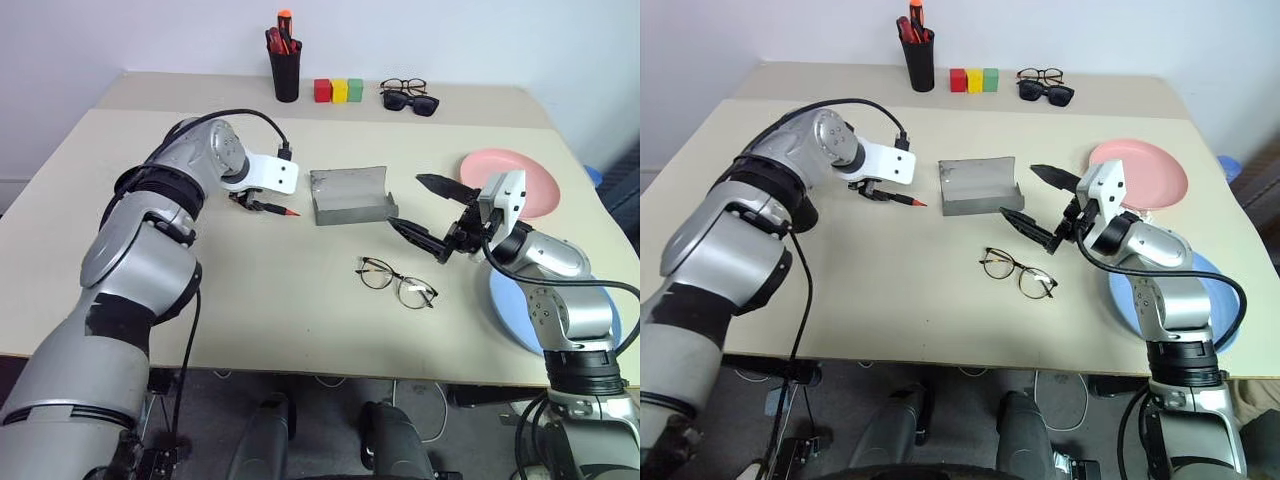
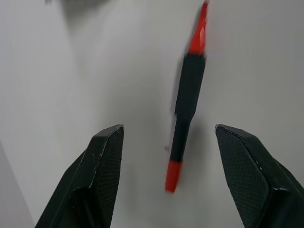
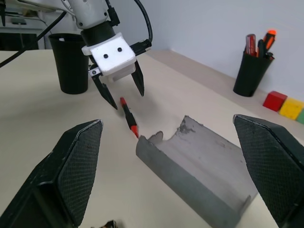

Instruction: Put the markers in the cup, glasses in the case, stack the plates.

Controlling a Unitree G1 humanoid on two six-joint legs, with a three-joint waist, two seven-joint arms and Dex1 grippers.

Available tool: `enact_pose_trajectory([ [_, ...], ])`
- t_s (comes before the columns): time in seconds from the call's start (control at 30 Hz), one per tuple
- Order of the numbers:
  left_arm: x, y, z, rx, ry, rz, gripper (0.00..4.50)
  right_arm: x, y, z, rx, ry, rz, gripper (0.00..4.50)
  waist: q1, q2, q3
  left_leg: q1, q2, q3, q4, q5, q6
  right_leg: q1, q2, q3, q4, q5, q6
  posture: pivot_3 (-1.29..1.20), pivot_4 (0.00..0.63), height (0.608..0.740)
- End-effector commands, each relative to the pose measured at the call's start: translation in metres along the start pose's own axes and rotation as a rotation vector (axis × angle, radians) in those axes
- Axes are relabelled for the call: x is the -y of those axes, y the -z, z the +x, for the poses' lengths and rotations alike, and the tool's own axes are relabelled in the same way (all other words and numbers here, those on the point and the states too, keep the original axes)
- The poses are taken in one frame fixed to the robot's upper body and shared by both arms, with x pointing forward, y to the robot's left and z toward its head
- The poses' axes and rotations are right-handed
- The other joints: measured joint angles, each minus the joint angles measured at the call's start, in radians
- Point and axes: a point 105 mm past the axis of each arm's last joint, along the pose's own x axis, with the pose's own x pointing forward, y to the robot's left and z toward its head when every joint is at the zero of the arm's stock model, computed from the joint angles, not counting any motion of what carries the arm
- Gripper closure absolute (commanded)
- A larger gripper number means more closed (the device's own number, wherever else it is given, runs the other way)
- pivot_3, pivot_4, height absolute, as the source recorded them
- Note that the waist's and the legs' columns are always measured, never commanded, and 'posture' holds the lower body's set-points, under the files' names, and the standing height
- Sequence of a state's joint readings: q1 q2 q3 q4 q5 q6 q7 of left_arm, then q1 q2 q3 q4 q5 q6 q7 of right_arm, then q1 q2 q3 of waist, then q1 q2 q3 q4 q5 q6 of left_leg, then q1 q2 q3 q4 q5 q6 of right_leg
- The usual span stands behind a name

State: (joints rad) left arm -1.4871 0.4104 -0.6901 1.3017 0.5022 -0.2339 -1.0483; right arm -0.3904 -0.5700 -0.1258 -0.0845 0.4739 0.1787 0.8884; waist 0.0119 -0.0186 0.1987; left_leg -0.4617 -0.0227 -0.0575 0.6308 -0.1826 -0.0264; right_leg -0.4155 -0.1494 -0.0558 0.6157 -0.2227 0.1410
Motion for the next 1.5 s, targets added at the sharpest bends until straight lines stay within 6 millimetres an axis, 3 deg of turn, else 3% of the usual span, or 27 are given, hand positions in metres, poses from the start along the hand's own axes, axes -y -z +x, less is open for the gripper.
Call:
enact_pose_trajectory([
  [0.03,-0.014,-0.009,-0.01,-0.007,-0.036,0.026,1.39,0.0,-0.017,-0.004,0.038,0.017,-0.061,0.0,0.0,0.0,0.0,0.0,0.0,0.0,0.0,0.0,0.0,0.0,0.0,0.0,0.0,0.0,0.0,0.0,0.15,0.74],
  [0.4,-0.002,-0.022,0.016,-0.064,-0.008,0.032,1.39,-0.005,-0.015,-0.013,0.025,0.058,-0.05,0.0,0.002,0.0,0.0,0.0,0.0,-0.001,0.002,0.0,0.0,0.0,0.0,0.0,0.003,0.0,0.0,0.0,0.15,0.74],
  [0.83,0.023,-0.018,0.038,-0.088,0.076,-0.044,1.39,-0.012,-0.013,-0.02,0.005,0.08,-0.025,0.0,0.0,0.0,0.0,0.003,0.0,-0.001,0.002,0.0,0.0,0.003,0.0,0.0,0.004,0.0,0.0,0.0,0.15,0.74],
  [1.17,0.036,-0.017,0.036,-0.043,0.19,-0.149,1.39,-0.015,-0.012,-0.024,-0.017,0.084,-0.012,0.0,0.0,0.001,-0.001,0.004,0.0,-0.001,0.002,0.0,0.0,0.004,0.0,0.0,0.004,0.0,0.0,0.0,0.15,0.74],
  [1.5,0.051,-0.003,0.026,-0.067,0.334,-0.117,1.39,-0.014,-0.01,-0.022,-0.024,0.085,-0.007,0.0,-0.002,0.001,-0.001,0.006,0.0,-0.001,0.002,0.0,0.0,0.005,0.0,0.0,0.004,0.0,0.0,0.0,0.15,0.74],
])
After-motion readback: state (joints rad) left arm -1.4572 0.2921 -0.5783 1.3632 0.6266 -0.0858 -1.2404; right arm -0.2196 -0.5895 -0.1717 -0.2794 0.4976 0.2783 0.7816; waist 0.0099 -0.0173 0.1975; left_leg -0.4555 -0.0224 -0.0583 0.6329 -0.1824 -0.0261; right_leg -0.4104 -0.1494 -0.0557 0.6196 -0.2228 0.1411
